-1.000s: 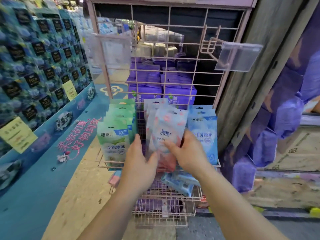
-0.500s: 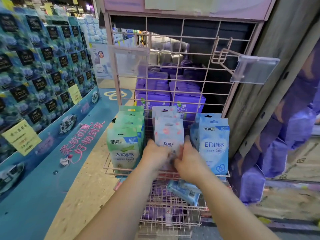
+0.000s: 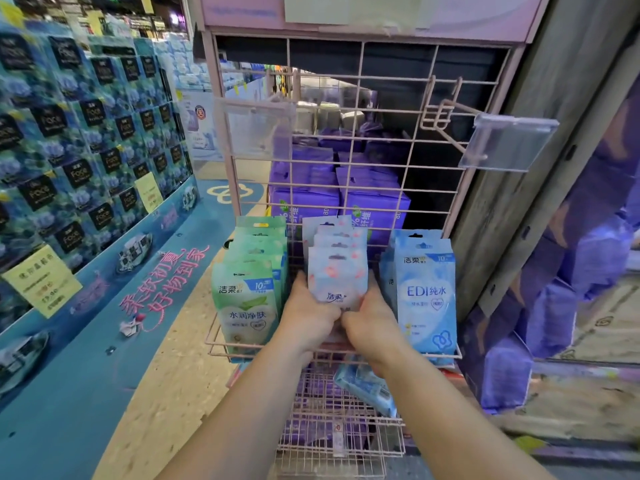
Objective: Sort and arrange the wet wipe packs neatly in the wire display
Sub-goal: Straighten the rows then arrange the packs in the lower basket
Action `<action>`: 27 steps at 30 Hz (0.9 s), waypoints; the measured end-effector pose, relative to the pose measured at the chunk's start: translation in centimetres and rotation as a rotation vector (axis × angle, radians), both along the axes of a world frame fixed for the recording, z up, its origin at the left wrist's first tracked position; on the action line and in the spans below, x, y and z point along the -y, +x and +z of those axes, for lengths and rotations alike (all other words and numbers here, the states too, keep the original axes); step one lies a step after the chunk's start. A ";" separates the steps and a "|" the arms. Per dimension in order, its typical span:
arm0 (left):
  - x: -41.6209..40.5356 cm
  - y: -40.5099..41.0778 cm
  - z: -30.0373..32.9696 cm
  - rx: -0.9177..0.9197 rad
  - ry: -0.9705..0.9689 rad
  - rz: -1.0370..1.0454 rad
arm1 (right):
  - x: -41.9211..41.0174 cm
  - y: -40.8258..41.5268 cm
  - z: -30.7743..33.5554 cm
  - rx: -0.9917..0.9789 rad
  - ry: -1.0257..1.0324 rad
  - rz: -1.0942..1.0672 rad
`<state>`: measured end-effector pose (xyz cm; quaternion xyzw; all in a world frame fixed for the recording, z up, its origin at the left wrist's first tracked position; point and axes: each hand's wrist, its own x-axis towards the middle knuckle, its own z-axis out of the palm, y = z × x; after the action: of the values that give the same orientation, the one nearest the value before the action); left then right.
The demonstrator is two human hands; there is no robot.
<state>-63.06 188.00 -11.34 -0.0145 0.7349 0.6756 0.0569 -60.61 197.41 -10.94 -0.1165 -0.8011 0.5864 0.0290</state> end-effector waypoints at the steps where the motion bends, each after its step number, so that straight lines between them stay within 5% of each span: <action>1: 0.0 0.2 -0.2 -0.004 0.003 0.030 | 0.0 0.1 0.0 -0.003 -0.012 0.007; 6: -0.4 2.6 0.2 -0.106 -0.095 0.135 | -0.3 1.5 0.6 -0.031 0.068 0.022; 10: -1.4 7.3 0.5 -0.316 -0.149 0.180 | -2.9 5.0 1.5 -0.305 0.004 -0.169; 12: -2.4 7.8 0.6 -0.233 -0.046 0.005 | -5.9 6.0 2.2 -0.389 0.033 -0.354; 15: -4.6 6.3 1.8 -0.039 -0.067 -0.225 | -10.5 5.3 1.6 -0.179 0.075 -0.310; 19: -7.7 3.7 2.8 0.065 -0.026 -0.193 | -12.5 3.4 -0.1 0.014 -0.214 -0.047; 23: -9.2 1.6 1.6 0.336 0.229 -0.184 | -12.1 2.5 -1.1 -0.022 -0.202 0.002; 27: -9.5 0.8 0.1 0.259 0.257 -0.198 | -12.0 2.3 -1.4 -0.112 -0.170 0.061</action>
<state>-62.31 197.45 -11.23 -0.0215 0.6271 0.7474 0.2184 -58.30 209.42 -12.31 -0.0613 -0.7486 0.6585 0.0458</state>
